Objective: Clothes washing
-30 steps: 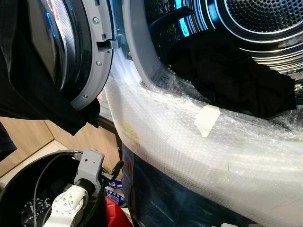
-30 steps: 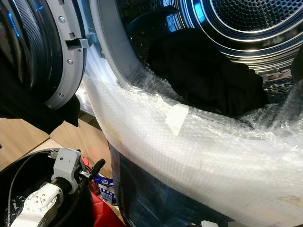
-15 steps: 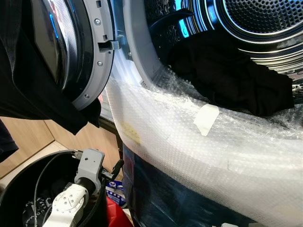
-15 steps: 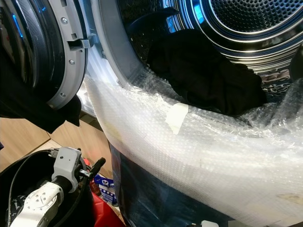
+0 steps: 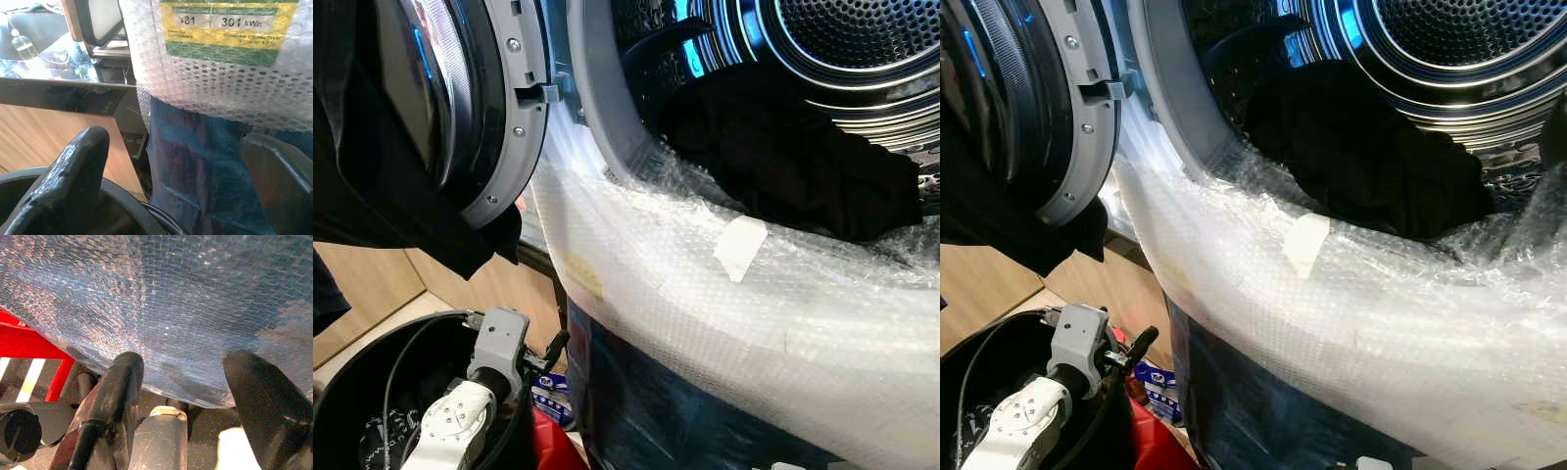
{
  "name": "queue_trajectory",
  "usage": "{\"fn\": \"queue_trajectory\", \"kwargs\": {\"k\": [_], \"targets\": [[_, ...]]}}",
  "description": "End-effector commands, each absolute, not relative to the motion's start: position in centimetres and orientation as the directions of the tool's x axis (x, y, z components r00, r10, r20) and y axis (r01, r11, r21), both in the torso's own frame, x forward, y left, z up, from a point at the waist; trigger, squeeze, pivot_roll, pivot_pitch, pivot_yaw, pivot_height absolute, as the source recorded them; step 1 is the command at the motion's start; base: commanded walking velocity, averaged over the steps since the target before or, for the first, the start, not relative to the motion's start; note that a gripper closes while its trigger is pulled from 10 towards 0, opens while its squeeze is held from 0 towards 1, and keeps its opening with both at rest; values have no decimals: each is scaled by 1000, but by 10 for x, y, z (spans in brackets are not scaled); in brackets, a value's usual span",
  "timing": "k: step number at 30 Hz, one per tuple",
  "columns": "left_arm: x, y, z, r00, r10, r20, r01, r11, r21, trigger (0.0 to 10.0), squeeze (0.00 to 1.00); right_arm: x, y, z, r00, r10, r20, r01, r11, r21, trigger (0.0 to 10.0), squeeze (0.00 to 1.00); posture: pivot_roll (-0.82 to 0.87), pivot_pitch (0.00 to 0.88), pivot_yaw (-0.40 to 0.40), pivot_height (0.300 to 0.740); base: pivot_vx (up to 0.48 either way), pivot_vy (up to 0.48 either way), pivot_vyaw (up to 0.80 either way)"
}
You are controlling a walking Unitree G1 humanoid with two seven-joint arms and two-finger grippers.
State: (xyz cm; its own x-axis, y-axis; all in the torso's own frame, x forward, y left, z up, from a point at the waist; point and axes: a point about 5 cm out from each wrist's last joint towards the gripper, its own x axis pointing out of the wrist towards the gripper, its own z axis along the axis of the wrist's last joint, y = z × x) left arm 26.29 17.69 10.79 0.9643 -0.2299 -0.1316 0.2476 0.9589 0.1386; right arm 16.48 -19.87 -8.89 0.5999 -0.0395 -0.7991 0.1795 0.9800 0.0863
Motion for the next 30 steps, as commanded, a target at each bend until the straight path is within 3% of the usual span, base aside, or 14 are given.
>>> {"fn": "queue_trajectory", "kwargs": {"k": [1,22,28,30], "targets": [[264,179,111,967,-222,-126,240,959,149,10000,0,166,-200,-88,605,-44,-795,188,978,90,10000,0,12,26,29,740,0,0,0],[260,185,110,967,-215,-136,235,960,153,10000,0,167,-196,-88,604,-29,-797,165,982,89,10000,0,19,2,35,740,0,0,0],[261,202,108,983,-88,-163,109,986,128,10000,0,167,-196,-88,605,-31,-796,170,981,91,10000,0,26,24,34,740,0,0,0],[260,227,108,982,63,-181,-42,992,118,10000,0,163,-196,-90,597,-30,-802,170,981,90,10000,0,36,24,33,740,0,0,0]]}}
